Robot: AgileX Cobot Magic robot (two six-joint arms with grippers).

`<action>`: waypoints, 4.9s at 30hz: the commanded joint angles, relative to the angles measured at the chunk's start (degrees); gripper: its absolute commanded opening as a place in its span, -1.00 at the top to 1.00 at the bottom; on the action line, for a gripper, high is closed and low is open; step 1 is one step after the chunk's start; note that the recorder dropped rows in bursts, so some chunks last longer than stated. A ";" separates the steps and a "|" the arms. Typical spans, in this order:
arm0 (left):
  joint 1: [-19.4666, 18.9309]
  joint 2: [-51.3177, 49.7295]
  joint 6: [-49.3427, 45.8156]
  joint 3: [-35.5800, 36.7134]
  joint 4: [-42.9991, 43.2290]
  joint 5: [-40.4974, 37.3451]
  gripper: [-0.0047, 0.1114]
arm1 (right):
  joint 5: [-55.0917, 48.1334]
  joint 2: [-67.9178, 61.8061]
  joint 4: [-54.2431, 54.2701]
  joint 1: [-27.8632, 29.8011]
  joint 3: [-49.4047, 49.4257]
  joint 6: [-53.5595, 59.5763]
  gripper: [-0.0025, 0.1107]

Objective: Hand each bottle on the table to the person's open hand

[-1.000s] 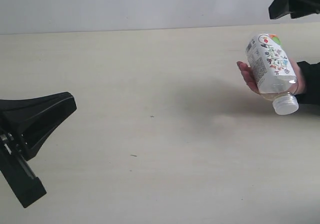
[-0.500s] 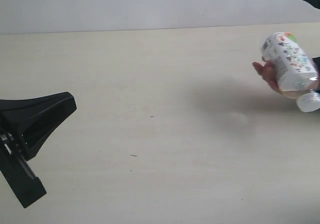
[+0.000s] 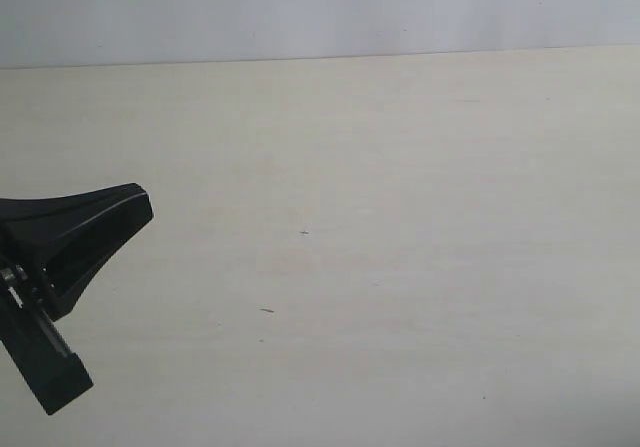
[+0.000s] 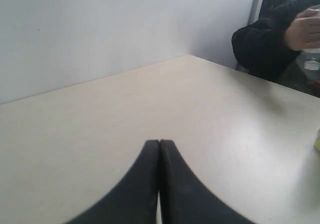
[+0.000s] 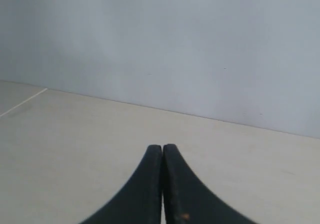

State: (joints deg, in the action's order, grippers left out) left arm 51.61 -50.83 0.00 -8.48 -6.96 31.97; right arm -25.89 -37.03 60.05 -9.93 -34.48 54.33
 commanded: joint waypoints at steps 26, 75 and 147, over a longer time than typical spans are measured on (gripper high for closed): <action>0.35 0.37 0.00 0.25 -0.56 0.40 0.90 | -4.16 1.87 0.42 -3.42 0.52 -0.46 0.96; 0.35 0.37 0.00 0.25 -0.56 0.40 0.90 | 12.38 37.03 -58.77 7.41 24.76 -57.69 0.96; -41.36 37.10 -1.41 1.38 -0.43 -42.07 0.90 | 10.73 37.03 -60.05 7.26 34.48 -59.10 0.96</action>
State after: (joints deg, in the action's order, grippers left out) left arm 10.82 -17.68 0.54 -8.03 -7.07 -7.24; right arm -15.34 -0.32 0.00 -2.86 -0.25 -4.69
